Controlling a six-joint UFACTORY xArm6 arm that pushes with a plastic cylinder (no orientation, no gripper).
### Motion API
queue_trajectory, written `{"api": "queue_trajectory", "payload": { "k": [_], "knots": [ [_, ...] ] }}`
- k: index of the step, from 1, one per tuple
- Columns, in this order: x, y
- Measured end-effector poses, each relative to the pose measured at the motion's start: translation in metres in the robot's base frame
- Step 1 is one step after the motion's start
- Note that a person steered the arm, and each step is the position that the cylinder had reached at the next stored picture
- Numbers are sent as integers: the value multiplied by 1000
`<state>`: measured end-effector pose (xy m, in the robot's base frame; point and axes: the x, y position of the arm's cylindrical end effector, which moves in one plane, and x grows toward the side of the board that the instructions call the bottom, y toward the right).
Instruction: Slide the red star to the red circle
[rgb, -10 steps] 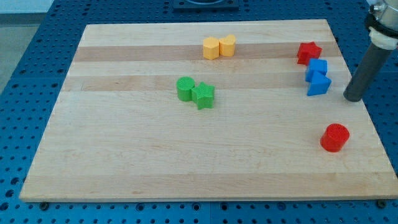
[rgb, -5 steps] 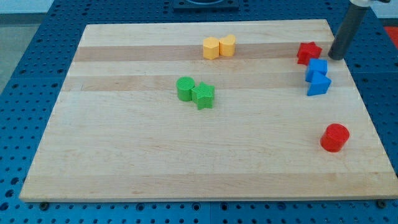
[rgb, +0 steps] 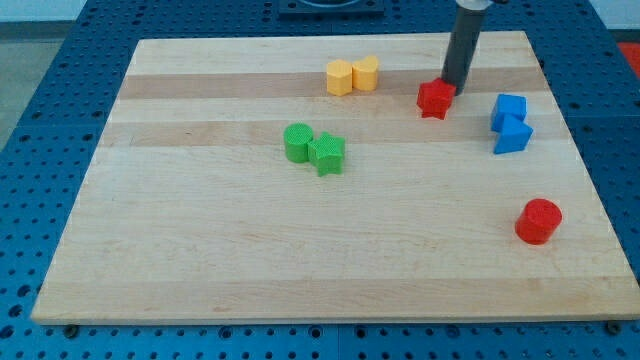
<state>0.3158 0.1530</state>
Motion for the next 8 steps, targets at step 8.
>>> {"api": "queue_trajectory", "payload": {
  "k": [8],
  "knots": [
    [53,-79]
  ]
}}
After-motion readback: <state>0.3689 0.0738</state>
